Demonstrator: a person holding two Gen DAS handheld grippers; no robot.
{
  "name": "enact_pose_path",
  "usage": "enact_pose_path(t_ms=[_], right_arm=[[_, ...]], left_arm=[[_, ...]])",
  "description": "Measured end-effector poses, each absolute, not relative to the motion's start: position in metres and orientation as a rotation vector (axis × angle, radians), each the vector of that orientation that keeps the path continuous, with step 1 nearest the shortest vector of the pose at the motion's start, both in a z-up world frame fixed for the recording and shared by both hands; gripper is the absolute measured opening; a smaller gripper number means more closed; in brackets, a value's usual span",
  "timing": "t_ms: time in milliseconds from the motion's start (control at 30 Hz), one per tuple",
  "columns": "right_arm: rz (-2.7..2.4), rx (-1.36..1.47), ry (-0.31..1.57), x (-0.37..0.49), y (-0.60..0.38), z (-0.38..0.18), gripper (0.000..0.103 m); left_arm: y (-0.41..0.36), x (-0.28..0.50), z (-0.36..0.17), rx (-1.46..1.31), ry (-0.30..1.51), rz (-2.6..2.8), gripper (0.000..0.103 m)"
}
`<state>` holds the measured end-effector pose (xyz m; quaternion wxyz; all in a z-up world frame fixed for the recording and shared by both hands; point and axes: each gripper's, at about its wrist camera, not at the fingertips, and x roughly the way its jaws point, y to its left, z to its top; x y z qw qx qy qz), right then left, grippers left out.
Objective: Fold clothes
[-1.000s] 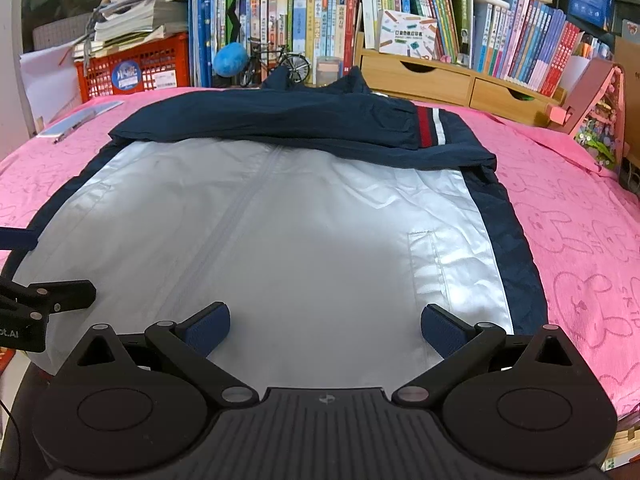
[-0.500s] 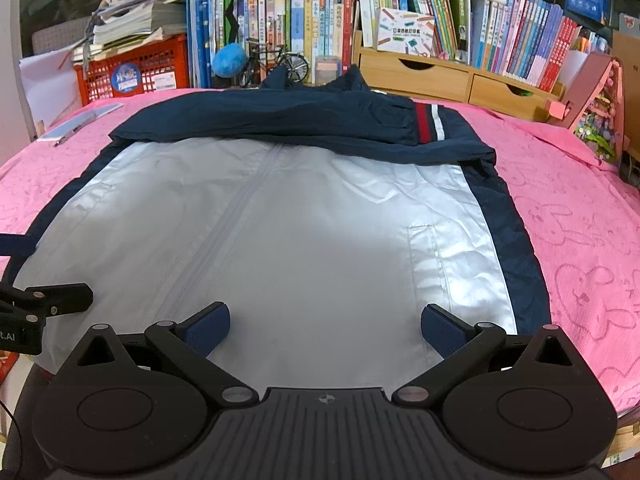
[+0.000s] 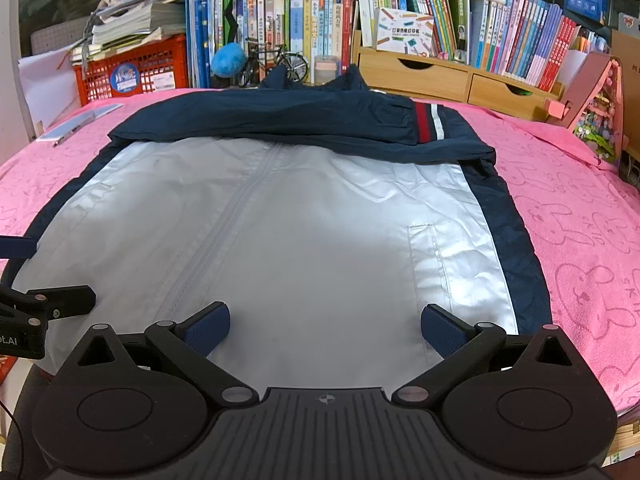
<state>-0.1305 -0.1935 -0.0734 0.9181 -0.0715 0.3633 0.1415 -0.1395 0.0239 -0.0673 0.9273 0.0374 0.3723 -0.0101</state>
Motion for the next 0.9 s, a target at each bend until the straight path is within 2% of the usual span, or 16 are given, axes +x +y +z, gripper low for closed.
enact_pose_path(t_ms=[900], right_arm=[[0.291,-0.148,0.751,-0.1311,-0.1932,-0.0724,0.103]], left_arm=[[0.0247,-0.1406,-0.0668,0.080,0.765,-0.025,0.103]])
